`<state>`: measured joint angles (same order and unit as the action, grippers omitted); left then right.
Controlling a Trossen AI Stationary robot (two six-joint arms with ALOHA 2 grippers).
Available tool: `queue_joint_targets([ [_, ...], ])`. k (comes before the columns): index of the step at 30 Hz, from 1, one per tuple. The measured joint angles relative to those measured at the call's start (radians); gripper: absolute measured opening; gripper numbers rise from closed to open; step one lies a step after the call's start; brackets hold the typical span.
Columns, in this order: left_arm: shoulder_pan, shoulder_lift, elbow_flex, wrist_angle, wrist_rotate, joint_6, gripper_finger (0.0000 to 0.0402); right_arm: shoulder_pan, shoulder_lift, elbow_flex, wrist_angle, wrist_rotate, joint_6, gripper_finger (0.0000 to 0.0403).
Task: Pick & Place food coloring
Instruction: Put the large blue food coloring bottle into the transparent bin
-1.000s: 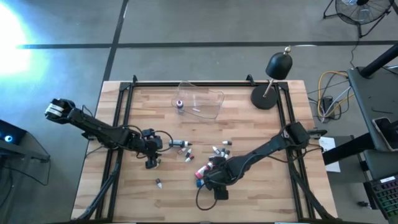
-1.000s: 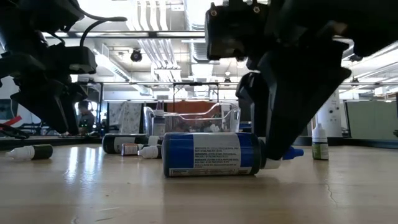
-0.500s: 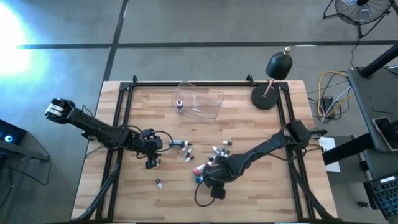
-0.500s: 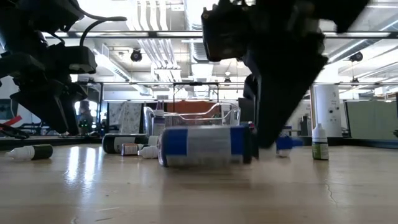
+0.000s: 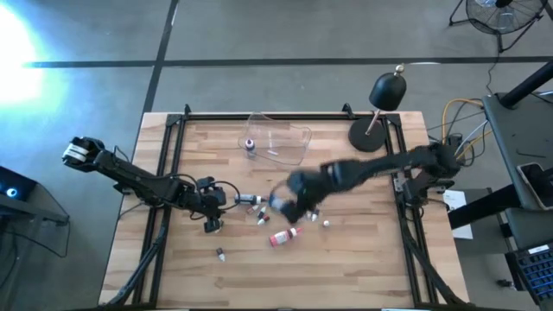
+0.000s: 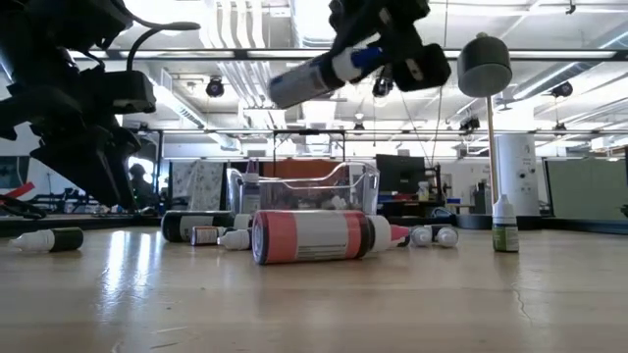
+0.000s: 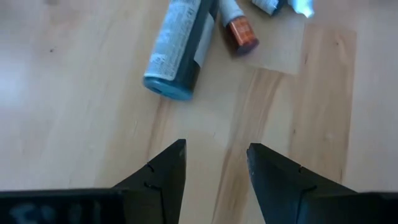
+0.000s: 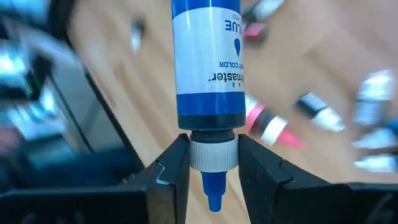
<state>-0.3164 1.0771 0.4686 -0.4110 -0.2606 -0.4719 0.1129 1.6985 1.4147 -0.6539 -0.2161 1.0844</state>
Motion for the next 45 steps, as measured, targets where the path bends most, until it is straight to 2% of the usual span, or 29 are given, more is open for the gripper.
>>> queue_joint_targets([
  [3, 0.000, 0.000, 0.000, -0.001, -0.002, -0.006, 0.0147, -0.092, -0.059, -0.002, -0.096, 0.017, 0.085, 0.0100],
  [5, -0.001, 0.000, 0.000, -0.003, -0.002, -0.021, 0.0147, -0.151, -0.095, -0.012, -0.092, 0.035, 0.173, 0.0101],
  [8, -0.001, 0.000, 0.000, -0.010, -0.002, -0.033, 0.0147, -0.235, -0.135, -0.013, -0.081, -0.044, 0.200, 0.0102],
  [11, -0.001, 0.000, 0.000, -0.009, -0.017, -0.047, 0.0147, -0.307, -0.151, -0.003, -0.209, -0.058, 0.109, 0.0102],
  [14, 0.000, 0.000, 0.000, -0.009, -0.045, -0.052, 0.0147, -0.364, -0.152, 0.024, -0.336, 0.051, 0.025, 0.0103],
  [17, 0.003, 0.000, 0.000, -0.010, -0.056, -0.060, 0.0147, -0.416, -0.152, 0.042, -0.344, 0.055, -0.007, 0.0103],
  [19, 0.007, 0.000, 0.000, -0.011, -0.056, -0.071, 0.0147, -0.426, -0.136, 0.062, -0.392, 0.067, -0.085, 0.0104],
  [24, 0.013, 0.000, 0.000, -0.013, -0.059, -0.111, 0.0147, -0.425, -0.076, 0.092, -0.759, 0.160, -0.375, 0.0104],
  [27, 0.014, 0.000, 0.000, -0.015, -0.066, -0.133, 0.0147, -0.412, -0.036, 0.088, -0.919, 0.179, -0.492, 0.0104],
  [28, 0.014, 0.000, 0.000, -0.015, -0.072, -0.137, 0.0147, -0.405, -0.025, 0.082, -0.929, 0.172, -0.519, 0.0104],
  [31, 0.014, 0.000, 0.000, -0.010, -0.081, -0.143, 0.0147, -0.396, 0.003, 0.065, -0.909, 0.033, -0.556, 0.0104],
  [35, 0.014, 0.000, 0.000, -0.009, -0.082, -0.159, 0.0147, -0.389, 0.059, 0.047, -0.915, -0.071, -0.550, 0.0104],
  [40, 0.014, 0.000, 0.000, -0.009, -0.082, -0.178, 0.0147, -0.365, 0.102, 0.025, -0.918, -0.176, -0.507, 0.0104],
  [45, 0.014, 0.000, 0.000, -0.009, -0.082, -0.181, 0.0147, -0.338, 0.113, -0.004, -0.917, -0.251, -0.390, 0.0105],
])
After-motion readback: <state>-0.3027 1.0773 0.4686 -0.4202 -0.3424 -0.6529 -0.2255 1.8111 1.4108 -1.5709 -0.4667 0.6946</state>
